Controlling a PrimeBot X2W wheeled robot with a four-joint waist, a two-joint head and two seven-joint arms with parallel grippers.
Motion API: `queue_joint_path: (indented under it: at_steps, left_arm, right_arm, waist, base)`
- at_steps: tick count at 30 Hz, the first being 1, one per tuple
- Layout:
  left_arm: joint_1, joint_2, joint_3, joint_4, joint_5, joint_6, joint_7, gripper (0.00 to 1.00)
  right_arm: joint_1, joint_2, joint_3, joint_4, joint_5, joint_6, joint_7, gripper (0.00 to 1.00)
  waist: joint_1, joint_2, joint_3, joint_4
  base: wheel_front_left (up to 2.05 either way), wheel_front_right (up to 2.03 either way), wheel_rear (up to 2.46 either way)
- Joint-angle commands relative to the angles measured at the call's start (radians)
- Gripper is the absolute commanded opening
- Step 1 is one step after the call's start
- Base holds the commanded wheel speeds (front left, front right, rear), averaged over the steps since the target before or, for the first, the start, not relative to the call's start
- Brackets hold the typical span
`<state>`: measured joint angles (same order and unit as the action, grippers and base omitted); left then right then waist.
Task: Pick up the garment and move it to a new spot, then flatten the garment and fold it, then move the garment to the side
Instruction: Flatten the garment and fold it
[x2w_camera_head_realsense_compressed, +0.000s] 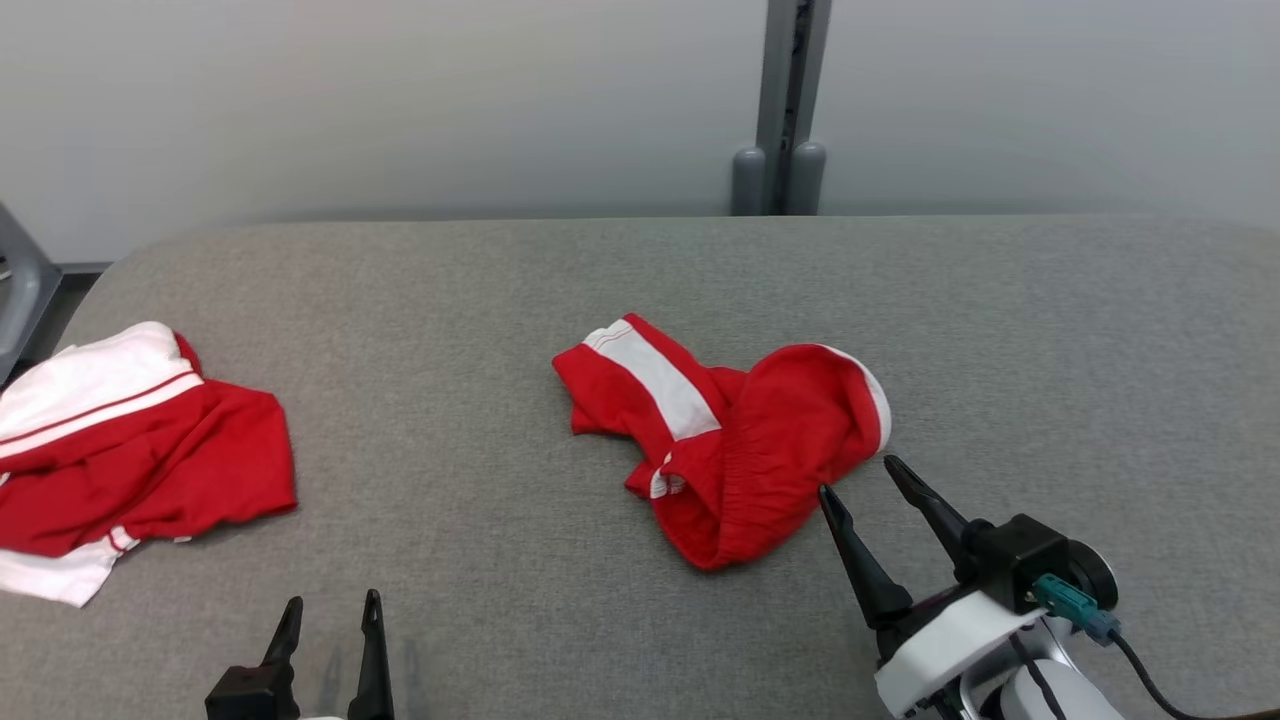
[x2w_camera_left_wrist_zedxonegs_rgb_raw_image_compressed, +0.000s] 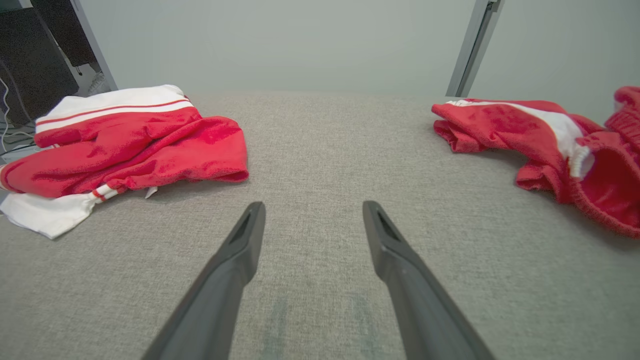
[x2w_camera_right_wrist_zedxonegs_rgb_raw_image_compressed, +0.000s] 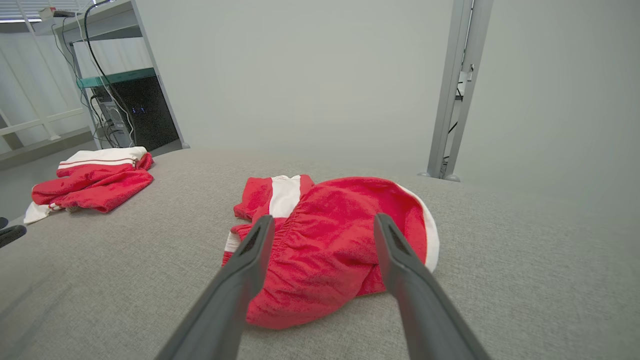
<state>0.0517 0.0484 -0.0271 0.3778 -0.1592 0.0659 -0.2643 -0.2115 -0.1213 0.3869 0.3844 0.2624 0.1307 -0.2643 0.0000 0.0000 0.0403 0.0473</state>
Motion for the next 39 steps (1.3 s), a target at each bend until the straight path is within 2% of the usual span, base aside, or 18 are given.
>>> queue_joint_path:
  at_steps: [1, 8, 13, 26, 27, 28, 29, 30, 31, 35, 39]
  left_arm:
    - [-0.025, 0.004, -0.003, 0.004, -0.004, 0.0, 0.0, 1.0]
    - [-0.049, 0.004, -0.032, 0.012, -0.033, -0.001, 0.0, 1.0]
    - [-0.052, 0.004, -0.052, 0.017, -0.055, 0.003, 0.0, 1.0]
    - [-0.069, 0.004, -0.086, 0.016, -0.088, 0.019, 0.0, 1.0]
    - [-0.07, 0.004, -0.089, 0.016, -0.09, 0.02, 0.0, 1.0]
    - [-0.071, 0.004, -0.092, 0.017, -0.093, 0.022, 0.0, 1.0]
    - [-0.072, 0.004, -0.095, 0.017, -0.097, 0.022, 0.0, 1.0]
    - [-0.075, 0.004, -0.098, 0.018, -0.099, 0.023, 0.0, 1.0]
    - [-0.078, 0.004, -0.099, 0.018, -0.1, 0.023, 0.0, 1.0]
    - [-0.079, 0.004, -0.101, 0.023, -0.109, 0.024, 0.0, 1.0]
    - [-0.065, 0.004, -0.099, 0.03, -0.11, 0.024, 0.0, 1.0]
  right_arm:
    - [-0.023, -0.002, 0.014, 0.007, 0.006, 0.0, 0.0, 1.0]
    - [-0.135, -0.013, 0.1, 0.079, -0.001, 0.0, 0.0, 1.0]
    - [-0.204, -0.018, 0.143, 0.186, -0.024, 0.0, 0.0, 1.0]
    - [-0.299, 0.019, 0.156, 0.436, -0.116, 0.0, 0.0, 1.0]
    - [-0.306, 0.022, 0.152, 0.448, -0.118, 0.0, 0.0, 0.91]
    - [-0.313, 0.023, 0.148, 0.459, -0.121, 0.0, 0.0, 0.55]
    - [-0.316, 0.025, 0.141, 0.467, -0.122, 0.0, 0.0, 0.35]
    - [-0.32, 0.029, 0.134, 0.473, -0.125, 0.0, 0.0, 0.04]
    - [-0.325, 0.033, 0.126, 0.476, -0.126, 0.0, 0.0, 0.0]
    - [-0.335, 0.039, 0.091, 0.438, -0.135, 0.0, 0.0, 0.0]
    - [-0.337, 0.044, 0.069, 0.347, -0.125, 0.0, 0.0, 0.0]
  waist:
    - [0.0, 0.0, 0.031, 0.045]
    - [0.0, 0.0, 0.075, 0.124]
    - [0.0, 0.0, 0.096, 0.164]
    - [0.0, 0.0, 0.122, 0.186]
    - [0.0, 0.0, 0.124, 0.187]
    - [0.0, 0.0, 0.126, 0.187]
    - [0.0, 0.0, 0.127, 0.188]
    - [0.0, 0.0, 0.128, 0.19]
    - [0.0, 0.0, 0.129, 0.191]
    - [0.0, 0.0, 0.128, 0.194]
    - [0.0, 0.0, 0.114, 0.192]
  base:
    - [0.0, 0.0, 0.0]
    - [0.0, 0.0, 0.0]
    - [0.0, 0.0, 0.0]
    - [0.0, 0.0, 0.0]
    - [0.0, 0.0, 0.0]
    - [0.0, 0.0, 0.0]
    - [0.0, 0.0, 0.0]
    - [0.0, 0.0, 0.0]
    - [0.0, 0.0, 0.0]
    - [0.0, 0.0, 0.0]
    - [0.0, 0.0, 0.0]
